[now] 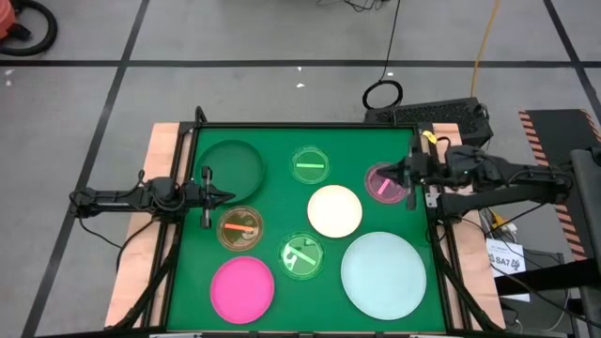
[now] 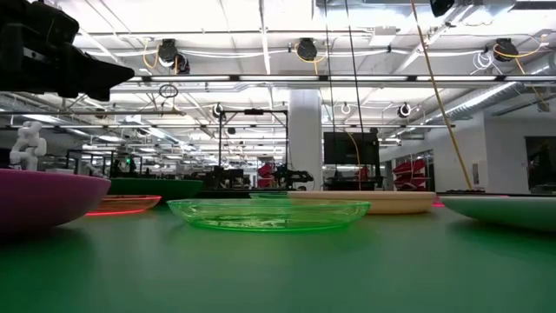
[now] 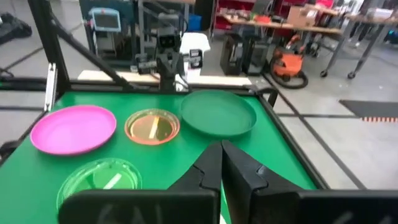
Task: Stack plastic plates
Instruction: Stack the dark green plate on top of the blue plate
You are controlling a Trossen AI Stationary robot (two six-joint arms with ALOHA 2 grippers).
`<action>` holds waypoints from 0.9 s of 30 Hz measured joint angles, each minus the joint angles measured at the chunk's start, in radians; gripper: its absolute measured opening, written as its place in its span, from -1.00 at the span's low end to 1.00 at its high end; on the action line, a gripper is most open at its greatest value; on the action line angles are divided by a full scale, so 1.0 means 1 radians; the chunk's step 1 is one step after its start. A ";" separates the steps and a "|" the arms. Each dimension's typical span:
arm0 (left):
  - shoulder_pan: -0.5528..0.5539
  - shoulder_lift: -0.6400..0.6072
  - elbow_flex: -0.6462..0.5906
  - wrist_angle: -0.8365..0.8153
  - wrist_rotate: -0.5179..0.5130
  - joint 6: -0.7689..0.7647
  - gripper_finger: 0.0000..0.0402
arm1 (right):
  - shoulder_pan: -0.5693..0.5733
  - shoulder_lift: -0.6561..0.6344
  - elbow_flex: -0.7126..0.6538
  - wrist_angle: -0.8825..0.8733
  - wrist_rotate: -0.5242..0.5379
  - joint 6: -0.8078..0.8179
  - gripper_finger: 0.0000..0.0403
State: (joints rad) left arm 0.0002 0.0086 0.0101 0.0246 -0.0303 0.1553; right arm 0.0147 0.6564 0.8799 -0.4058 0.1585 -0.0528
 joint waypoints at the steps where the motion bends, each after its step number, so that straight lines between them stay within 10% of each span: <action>1: 0.000 0.000 0.000 0.000 0.000 0.000 -0.97 | 0.000 0.010 0.000 -0.006 0.000 0.000 -0.99; 15: 0.000 0.000 0.026 -0.010 -0.130 -0.060 -0.97 | 0.000 0.120 -0.131 0.070 -0.002 0.023 -0.98; 27: 0.000 0.193 0.383 -0.268 -0.189 -0.113 -0.97 | 0.000 0.131 -0.324 0.302 -0.002 0.067 -0.98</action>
State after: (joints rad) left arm 0.0004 0.2017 0.3931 -0.2433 -0.2196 0.0426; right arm 0.0147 0.7876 0.5555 -0.1037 0.1562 0.0147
